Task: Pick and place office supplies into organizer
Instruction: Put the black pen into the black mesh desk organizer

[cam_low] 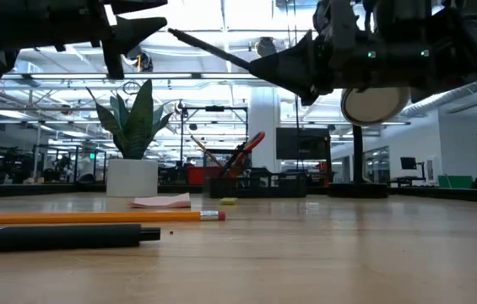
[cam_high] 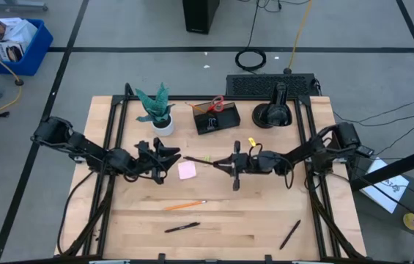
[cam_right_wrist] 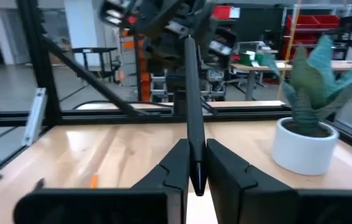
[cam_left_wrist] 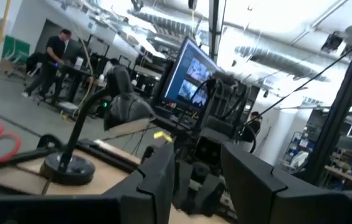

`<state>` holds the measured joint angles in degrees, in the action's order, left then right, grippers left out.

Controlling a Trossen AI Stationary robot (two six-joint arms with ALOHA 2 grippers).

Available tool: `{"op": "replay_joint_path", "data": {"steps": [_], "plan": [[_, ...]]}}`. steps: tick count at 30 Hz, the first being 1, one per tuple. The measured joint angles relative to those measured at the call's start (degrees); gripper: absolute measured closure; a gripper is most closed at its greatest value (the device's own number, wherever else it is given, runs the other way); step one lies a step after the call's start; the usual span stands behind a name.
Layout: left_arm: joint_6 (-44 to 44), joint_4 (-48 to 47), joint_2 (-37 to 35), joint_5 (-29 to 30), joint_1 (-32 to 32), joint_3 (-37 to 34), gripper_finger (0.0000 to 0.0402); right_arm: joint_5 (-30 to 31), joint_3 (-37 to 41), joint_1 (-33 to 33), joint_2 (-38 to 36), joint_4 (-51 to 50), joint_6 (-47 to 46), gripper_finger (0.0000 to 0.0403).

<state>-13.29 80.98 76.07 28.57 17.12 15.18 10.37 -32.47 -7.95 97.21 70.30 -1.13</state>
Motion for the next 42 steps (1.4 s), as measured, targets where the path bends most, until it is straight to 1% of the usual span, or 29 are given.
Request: {"op": "replay_joint_path", "data": {"steps": [4, 8, 17, 20, 29, 42], "plan": [[-2.52, -1.24, -0.01, 0.23, -0.68, 0.02, 0.0266, 0.0, 0.0, 0.61, 0.0, -0.59, 0.16, 0.0372], [-3.9, -4.53, -0.01, 0.26, -1.22, 0.0, 0.0266, -0.15, 0.0, 0.77, -0.02, -0.34, 0.29, 0.0371], [-7.03, -5.26, 0.58, 0.31, -1.85, 0.08, 0.0266, -0.15, 0.0, 0.82, -0.02, -0.33, 0.34, 0.0372], [-7.77, -6.23, 1.88, 0.35, -1.94, 1.18, 0.0266, -0.11, 0.0, 0.9, -0.02, -0.31, 0.31, 0.037], [-6.18, -13.85, 6.74, 0.31, -1.98, 9.85, 0.0266, -0.22, 0.07, 0.88, 0.0, -0.87, 0.33, 0.0372], [-6.81, -18.64, 7.18, 0.44, -1.61, 10.34, 0.0266, -0.46, 0.07, 0.81, 0.0, -0.71, 0.56, 0.0369]]}}
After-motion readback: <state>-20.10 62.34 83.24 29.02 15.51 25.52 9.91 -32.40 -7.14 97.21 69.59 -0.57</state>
